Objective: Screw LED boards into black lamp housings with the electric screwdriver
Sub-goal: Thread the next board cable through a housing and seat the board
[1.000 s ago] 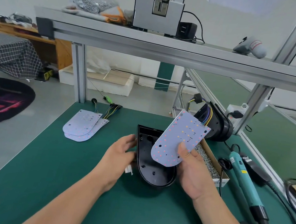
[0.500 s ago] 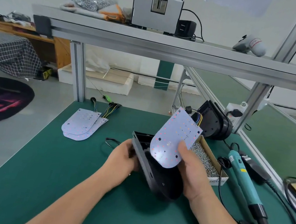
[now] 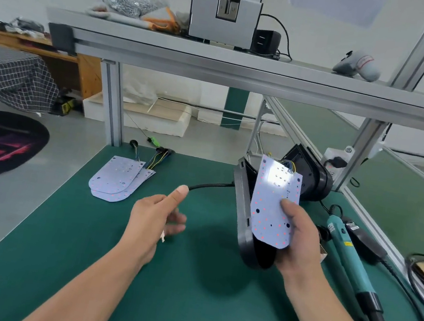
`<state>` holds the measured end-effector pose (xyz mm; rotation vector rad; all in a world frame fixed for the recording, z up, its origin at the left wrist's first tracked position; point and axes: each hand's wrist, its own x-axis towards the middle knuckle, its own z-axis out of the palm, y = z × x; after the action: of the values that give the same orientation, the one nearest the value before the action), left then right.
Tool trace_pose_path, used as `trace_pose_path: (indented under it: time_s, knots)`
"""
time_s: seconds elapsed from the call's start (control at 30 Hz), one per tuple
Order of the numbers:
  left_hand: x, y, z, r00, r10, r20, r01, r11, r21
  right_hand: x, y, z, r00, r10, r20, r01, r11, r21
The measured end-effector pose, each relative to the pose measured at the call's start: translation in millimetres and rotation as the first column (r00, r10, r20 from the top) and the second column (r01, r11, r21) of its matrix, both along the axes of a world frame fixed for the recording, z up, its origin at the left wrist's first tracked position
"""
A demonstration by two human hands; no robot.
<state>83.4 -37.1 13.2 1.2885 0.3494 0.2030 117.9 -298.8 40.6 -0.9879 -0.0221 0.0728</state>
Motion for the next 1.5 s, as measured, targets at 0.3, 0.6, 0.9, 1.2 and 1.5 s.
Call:
trace_pose_path:
  time_s: [0.3, 0.6, 0.9, 1.2, 1.5]
  knots:
    - [1, 8, 10, 0.969, 0.019, 0.246, 0.153, 0.735, -0.661, -11, 17, -5, 0.993, 0.111, -0.031, -0.114, 0.983, -0.146]
    - [-12, -1, 15, 0.936, -0.261, 0.235, 0.020, 0.708, 0.706, -8, 8, -5, 0.969, 0.174, 0.175, -0.146, 0.976, -0.163]
    - [-5, -7, -3, 0.949, -0.295, -0.108, 0.281, 0.646, 0.710, -2, 2, -10, 0.941, 0.337, 0.019, -0.318, 0.903, -0.290]
    - [6, 11, -4, 0.979, -0.162, 0.124, 0.084, 0.876, 0.475, 3, -2, -6, 0.951, 0.293, 0.095, -0.216, 0.854, -0.473]
    - [1, 8, 2, 0.994, -0.100, 0.054, 0.074, 0.929, 0.361, -6, 12, 1, 0.921, 0.299, 0.249, 0.092, 0.454, -0.886]
